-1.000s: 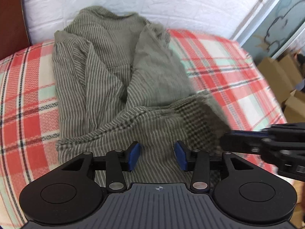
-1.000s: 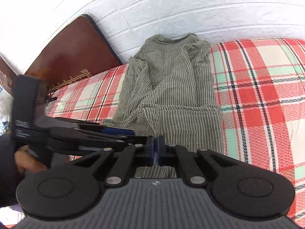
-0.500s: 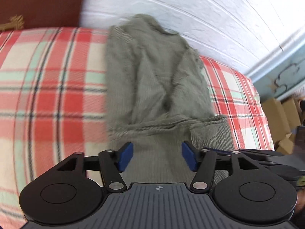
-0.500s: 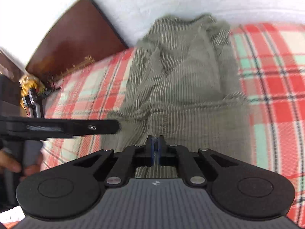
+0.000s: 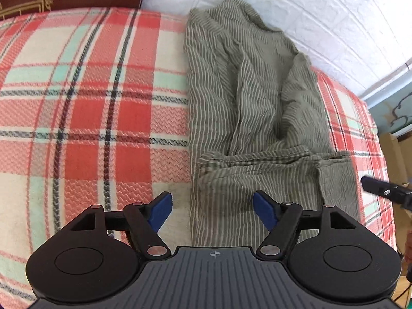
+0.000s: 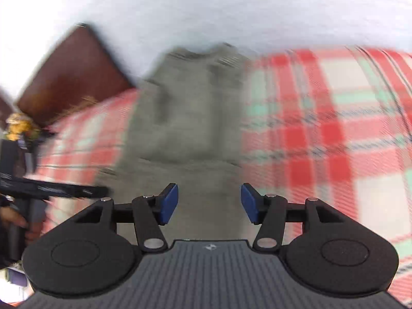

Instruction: Fold clothes

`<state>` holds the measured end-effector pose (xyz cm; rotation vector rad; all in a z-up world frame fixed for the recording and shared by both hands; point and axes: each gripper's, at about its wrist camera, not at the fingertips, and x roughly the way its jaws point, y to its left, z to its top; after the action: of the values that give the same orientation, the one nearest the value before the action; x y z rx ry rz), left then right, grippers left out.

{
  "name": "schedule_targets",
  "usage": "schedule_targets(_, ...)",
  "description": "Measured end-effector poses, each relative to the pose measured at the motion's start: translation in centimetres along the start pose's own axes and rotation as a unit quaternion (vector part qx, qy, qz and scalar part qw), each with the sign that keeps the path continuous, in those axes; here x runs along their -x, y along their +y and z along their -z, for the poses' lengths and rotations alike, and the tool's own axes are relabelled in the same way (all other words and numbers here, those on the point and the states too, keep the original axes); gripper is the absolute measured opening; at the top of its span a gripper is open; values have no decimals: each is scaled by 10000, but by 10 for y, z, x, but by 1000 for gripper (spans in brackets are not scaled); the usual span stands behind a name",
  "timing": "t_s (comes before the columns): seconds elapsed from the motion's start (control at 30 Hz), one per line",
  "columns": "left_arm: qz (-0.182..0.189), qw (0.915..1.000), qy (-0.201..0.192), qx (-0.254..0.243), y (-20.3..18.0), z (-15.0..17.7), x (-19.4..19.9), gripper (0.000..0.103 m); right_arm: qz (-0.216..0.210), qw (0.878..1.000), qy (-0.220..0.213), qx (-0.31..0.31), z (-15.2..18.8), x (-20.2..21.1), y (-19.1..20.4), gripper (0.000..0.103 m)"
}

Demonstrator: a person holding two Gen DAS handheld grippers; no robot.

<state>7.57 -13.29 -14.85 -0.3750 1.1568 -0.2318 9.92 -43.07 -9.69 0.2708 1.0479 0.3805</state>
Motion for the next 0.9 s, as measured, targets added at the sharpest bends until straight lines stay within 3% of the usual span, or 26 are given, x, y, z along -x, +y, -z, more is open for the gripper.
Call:
schedule_targets(0.17,135,9999,62,-3,-2,-1,-10,72,-141,9988,307,-343,11,-21,-16,60)
schedule_targets(0.2,150,9999,64,-6,-3,-1,-11,53,-154,9985,342,-398,12,-24,-17,60)
schedule_targets(0.23,142,9999,47,-15,-3,-2,-11,44,-193,9980,390,-457,13,-27,-19,58)
schedule_targets(0.27,134,9999,29,-24,-4,-2,-11,30,-270,9974,450,-503,12,-32,-20,45)
schedule_targets(0.3,126,9999,11,-33,-4,-2,-11,22,-357,9966,512,-543,10,-36,-20,14)
schedule_targets(0.33,118,9999,-7,-42,-5,-2,-10,18,-411,9959,569,-574,8,-39,-19,8)
schedule_targets(0.43,-2,9998,-176,-28,-6,-3,-6,15,-456,9964,412,-580,3,-34,-15,6)
schedule_targets(0.57,-176,9993,-252,213,1,-9,-12,15,-298,9945,425,-904,2,-41,-25,6)
schedule_targets(0.63,-157,9992,-294,236,0,-8,-8,20,-286,9939,458,-964,3,-45,-25,8)
schedule_targets(0.67,-148,9991,-314,248,0,-8,-6,38,-310,9940,434,-954,4,-40,-25,12)
schedule_targets(0.77,-94,9989,-373,276,-1,-6,4,57,-404,9945,328,-912,6,-20,-28,30)
schedule_targets(0.9,222,9991,-281,241,3,13,33,71,-571,9943,332,-839,13,3,-34,41)
